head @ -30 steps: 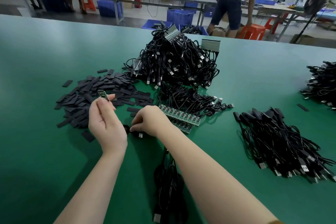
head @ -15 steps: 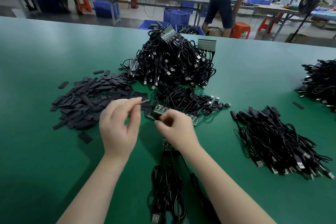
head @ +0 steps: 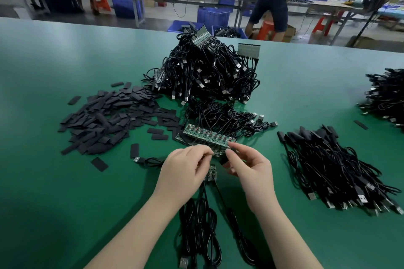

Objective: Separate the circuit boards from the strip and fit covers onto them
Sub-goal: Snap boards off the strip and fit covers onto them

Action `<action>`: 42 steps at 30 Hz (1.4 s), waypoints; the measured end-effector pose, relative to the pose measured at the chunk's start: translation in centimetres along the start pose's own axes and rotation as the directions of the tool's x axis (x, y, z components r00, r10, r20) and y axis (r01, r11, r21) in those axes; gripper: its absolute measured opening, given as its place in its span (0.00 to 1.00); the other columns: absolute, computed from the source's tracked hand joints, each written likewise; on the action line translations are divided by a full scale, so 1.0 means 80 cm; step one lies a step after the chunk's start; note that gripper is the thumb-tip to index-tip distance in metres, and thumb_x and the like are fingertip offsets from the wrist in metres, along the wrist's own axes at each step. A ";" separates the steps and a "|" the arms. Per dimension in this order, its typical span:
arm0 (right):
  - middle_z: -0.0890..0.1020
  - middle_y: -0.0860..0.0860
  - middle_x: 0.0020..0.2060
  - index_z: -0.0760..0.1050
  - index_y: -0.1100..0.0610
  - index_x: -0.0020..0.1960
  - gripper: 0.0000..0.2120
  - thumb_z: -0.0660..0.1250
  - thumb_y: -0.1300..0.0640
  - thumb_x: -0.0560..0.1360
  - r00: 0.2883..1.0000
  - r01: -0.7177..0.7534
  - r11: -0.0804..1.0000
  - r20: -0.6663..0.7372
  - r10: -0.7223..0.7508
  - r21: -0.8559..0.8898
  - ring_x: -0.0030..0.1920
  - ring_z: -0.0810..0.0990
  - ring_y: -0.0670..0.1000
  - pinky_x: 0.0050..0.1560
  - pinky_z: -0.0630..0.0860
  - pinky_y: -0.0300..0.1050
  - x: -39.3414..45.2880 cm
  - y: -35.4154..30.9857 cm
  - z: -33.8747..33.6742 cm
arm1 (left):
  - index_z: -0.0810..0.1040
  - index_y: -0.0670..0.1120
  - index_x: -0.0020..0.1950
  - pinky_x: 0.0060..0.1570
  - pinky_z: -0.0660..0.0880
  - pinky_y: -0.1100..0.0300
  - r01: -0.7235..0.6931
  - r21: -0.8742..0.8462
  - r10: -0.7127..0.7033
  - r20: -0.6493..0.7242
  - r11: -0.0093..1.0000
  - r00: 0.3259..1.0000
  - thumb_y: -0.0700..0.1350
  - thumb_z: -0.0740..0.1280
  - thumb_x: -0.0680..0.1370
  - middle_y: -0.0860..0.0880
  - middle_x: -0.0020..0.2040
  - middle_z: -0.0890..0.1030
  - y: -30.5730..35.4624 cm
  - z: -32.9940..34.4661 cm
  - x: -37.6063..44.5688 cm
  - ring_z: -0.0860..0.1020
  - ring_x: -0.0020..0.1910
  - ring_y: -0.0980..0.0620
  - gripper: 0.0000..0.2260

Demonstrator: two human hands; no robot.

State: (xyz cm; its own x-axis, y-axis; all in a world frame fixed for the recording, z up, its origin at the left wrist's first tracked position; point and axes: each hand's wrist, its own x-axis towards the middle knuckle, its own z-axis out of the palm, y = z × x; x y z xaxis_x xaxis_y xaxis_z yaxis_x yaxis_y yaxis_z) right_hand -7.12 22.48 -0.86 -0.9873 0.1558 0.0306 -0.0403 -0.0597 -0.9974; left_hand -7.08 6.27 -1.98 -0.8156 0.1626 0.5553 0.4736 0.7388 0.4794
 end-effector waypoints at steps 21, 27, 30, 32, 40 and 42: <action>0.84 0.58 0.38 0.85 0.48 0.45 0.09 0.72 0.61 0.75 0.997 -0.060 0.995 0.059 0.056 0.077 0.38 0.82 0.53 0.40 0.79 0.41 -0.005 0.007 0.004 | 0.82 0.53 0.57 0.54 0.71 0.69 0.167 -0.248 -0.142 0.119 0.954 0.983 0.45 0.72 0.76 0.58 0.52 0.79 -0.002 0.003 -0.002 0.75 0.55 0.62 0.10; 0.84 0.54 0.38 0.85 0.49 0.46 0.07 0.72 0.61 0.76 0.995 -0.078 0.992 0.066 0.072 0.098 0.41 0.82 0.55 0.42 0.80 0.43 -0.005 0.006 0.002 | 0.82 0.54 0.58 0.56 0.67 0.74 0.177 -0.218 -0.147 0.148 0.960 0.978 0.48 0.72 0.76 0.61 0.54 0.79 -0.007 0.003 -0.002 0.73 0.57 0.66 0.11; 0.83 0.54 0.37 0.85 0.48 0.49 0.08 0.73 0.60 0.75 0.992 -0.084 0.990 0.099 0.073 0.116 0.39 0.81 0.52 0.43 0.80 0.41 -0.005 0.003 0.001 | 0.81 0.54 0.58 0.56 0.67 0.76 0.175 -0.217 -0.146 0.142 0.960 0.979 0.48 0.71 0.77 0.62 0.54 0.78 -0.008 0.004 -0.002 0.73 0.57 0.67 0.10; 0.80 0.50 0.36 0.85 0.47 0.51 0.11 0.74 0.61 0.74 0.987 -0.072 0.992 0.153 0.056 0.104 0.38 0.79 0.48 0.45 0.81 0.42 -0.005 0.000 -0.001 | 0.81 0.54 0.58 0.55 0.67 0.76 0.182 -0.229 -0.154 0.136 0.956 0.979 0.47 0.70 0.77 0.63 0.54 0.78 -0.009 0.005 -0.002 0.73 0.57 0.67 0.10; 0.87 0.47 0.41 0.86 0.45 0.45 0.14 0.76 0.65 0.70 0.982 0.053 0.998 0.184 -0.047 -0.031 0.41 0.83 0.44 0.45 0.79 0.35 -0.003 -0.005 -0.003 | 0.80 0.55 0.56 0.54 0.68 0.74 0.192 -0.295 -0.146 0.172 0.936 0.974 0.47 0.69 0.78 0.62 0.53 0.79 -0.013 0.004 -0.001 0.75 0.57 0.63 0.08; 0.87 0.46 0.43 0.85 0.46 0.46 0.14 0.76 0.65 0.70 0.981 0.070 0.997 0.183 -0.061 -0.045 0.42 0.85 0.43 0.45 0.78 0.34 -0.003 -0.005 -0.003 | 0.80 0.56 0.56 0.54 0.68 0.74 0.202 -0.306 -0.154 0.173 0.930 0.973 0.47 0.69 0.78 0.63 0.53 0.78 -0.013 0.004 -0.002 0.75 0.57 0.64 0.08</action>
State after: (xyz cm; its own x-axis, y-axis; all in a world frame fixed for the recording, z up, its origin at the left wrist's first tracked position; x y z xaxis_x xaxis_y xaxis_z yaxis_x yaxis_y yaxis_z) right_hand -6.83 22.67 -0.48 -0.9944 -0.0244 0.1024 -0.1023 -0.0039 -0.9947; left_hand -7.57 5.67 -2.78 -0.9240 0.1576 0.3484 0.3777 0.5197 0.7664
